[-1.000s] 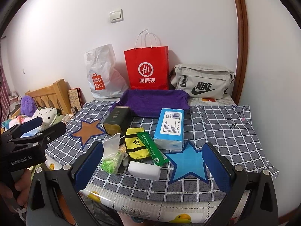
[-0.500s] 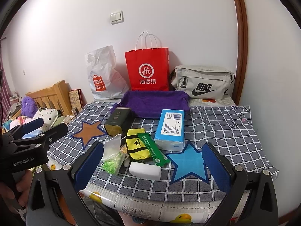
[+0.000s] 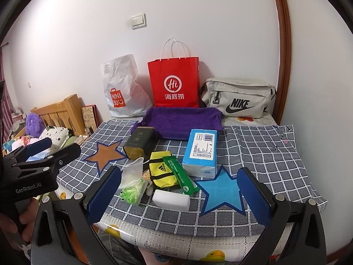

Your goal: Organize soft objects

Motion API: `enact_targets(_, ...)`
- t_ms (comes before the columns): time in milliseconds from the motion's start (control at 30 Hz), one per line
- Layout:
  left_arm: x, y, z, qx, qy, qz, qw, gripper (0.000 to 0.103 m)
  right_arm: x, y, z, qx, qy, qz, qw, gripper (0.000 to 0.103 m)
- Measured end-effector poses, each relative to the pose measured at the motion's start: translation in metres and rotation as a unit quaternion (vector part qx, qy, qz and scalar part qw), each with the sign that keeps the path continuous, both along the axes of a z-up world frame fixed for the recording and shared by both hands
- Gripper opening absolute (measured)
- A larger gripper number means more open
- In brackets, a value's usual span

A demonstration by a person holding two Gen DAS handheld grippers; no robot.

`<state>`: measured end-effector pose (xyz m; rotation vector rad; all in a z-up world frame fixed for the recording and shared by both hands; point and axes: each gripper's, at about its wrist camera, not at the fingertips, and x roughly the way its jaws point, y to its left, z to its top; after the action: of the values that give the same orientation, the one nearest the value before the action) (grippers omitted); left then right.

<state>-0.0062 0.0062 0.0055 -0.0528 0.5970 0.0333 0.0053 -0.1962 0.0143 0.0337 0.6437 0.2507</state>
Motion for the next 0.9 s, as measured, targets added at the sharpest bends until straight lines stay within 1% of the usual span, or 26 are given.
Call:
enact_targets(400, -0.001, 0.001, 0.002, 0.001, -0.001, 0.0, 1.0, 0.103, -0.002, 0.0, 0.001, 0.001, -0.002, 0.0, 1.0, 0.103)
enact_targets(633, 0.002, 0.01, 0.006, -0.003, 0.003, 0.004, 1.0, 0.103, 0.0, -0.002, -0.002, 0.001, 0.0, 0.0, 1.0, 0.103)
enact_targets(733, 0.009, 0.013, -0.002, -0.004, 0.011, 0.01, 0.9999, 0.103, 0.005, -0.003, -0.01, -0.003, 0.008, 0.001, 1.0, 0.103)
enact_targets(900, 0.025, 0.026, -0.019, -0.004, 0.033, 0.032, 0.9989, 0.103, 0.017, 0.0, -0.033, -0.01, 0.035, 0.003, 0.999, 0.103)
